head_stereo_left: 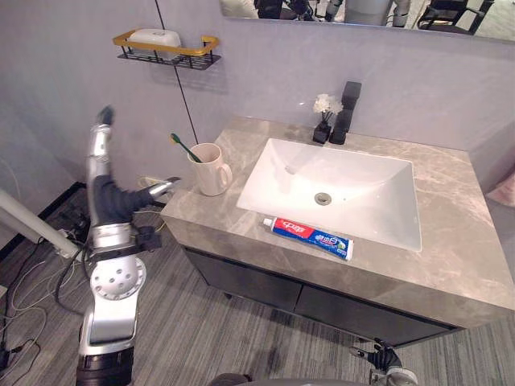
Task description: Organize washtable
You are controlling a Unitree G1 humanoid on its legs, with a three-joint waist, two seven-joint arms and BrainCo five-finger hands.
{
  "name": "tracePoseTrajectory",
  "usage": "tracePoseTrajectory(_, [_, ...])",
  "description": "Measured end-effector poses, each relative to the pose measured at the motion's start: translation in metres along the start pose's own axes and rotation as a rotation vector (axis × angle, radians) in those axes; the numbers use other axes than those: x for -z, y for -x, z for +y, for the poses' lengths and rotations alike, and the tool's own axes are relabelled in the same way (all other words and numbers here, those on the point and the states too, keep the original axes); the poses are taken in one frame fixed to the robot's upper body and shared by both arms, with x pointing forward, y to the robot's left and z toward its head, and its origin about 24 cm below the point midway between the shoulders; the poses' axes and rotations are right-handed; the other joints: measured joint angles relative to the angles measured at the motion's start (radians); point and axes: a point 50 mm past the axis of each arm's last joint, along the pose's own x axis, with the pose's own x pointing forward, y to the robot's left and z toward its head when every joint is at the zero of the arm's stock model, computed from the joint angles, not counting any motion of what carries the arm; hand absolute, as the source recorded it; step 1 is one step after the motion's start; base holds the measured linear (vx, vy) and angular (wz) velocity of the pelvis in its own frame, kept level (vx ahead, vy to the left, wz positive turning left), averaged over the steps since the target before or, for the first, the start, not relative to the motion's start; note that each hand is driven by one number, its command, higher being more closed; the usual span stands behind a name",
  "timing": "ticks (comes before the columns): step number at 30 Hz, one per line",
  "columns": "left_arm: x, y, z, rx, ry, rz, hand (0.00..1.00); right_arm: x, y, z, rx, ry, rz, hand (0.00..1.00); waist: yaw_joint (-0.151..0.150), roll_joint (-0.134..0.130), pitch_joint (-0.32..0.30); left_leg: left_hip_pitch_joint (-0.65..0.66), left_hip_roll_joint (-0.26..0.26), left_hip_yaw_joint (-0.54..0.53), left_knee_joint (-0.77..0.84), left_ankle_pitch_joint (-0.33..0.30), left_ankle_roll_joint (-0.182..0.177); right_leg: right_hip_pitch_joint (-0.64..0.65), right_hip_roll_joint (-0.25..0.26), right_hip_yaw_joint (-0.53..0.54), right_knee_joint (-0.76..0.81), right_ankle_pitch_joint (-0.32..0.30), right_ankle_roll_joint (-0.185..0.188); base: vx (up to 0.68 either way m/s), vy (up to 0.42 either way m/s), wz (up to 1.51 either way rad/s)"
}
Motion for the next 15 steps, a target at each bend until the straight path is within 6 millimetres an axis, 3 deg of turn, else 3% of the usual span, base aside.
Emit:
tracePoseTrajectory(4, [-0.009,-0.014,-0.014,0.073,-0.002,-0.08,0.0,-0.004,-0.001,0.003,-0.019,0.015,-0.017,0.0,-0.007,0.0,0.0,-0.01,0.003,0.023,-0.001,-0.001,-0.001,-0.017,0.002,0.022,-0.002,0.009,0.001,0.0,0.014,-0.17])
tracePoseTrajectory(6, [-0.008,-0.02,-0.041,0.207,0.013,-0.093,0.0,-0.006,-0.001,0.003,-0.022,0.019,-0.02,0.0,-0.006,-0.001,0.0,-0.012,0.002,0.026,-0.001,-0.001,0.0,-0.021,0.001,0.025,-0.003,0.011,0.001,0.0,0.015,-0.07])
tracePoseTrajectory(10, [0.008,-0.012,-0.073,0.401,0.0,-0.037,0.0,-0.025,-0.005,0.01,-0.043,0.032,-0.076,0.0,-0.04,-0.001,0.0,-0.015,0.0,0.044,-0.003,-0.002,0.001,-0.033,0.001,0.034,-0.022,0.027,-0.006,-0.01,0.011,-0.13])
tracePoseTrajectory(15, [0.023,0.002,-0.104,0.579,-0.041,0.026,0.0,-0.026,-0.005,0.006,-0.035,0.038,-0.083,0.0,-0.062,-0.001,0.0,-0.015,-0.002,0.05,-0.009,-0.002,0.001,-0.03,0.001,0.04,-0.045,0.04,-0.008,-0.01,0.002,-0.07])
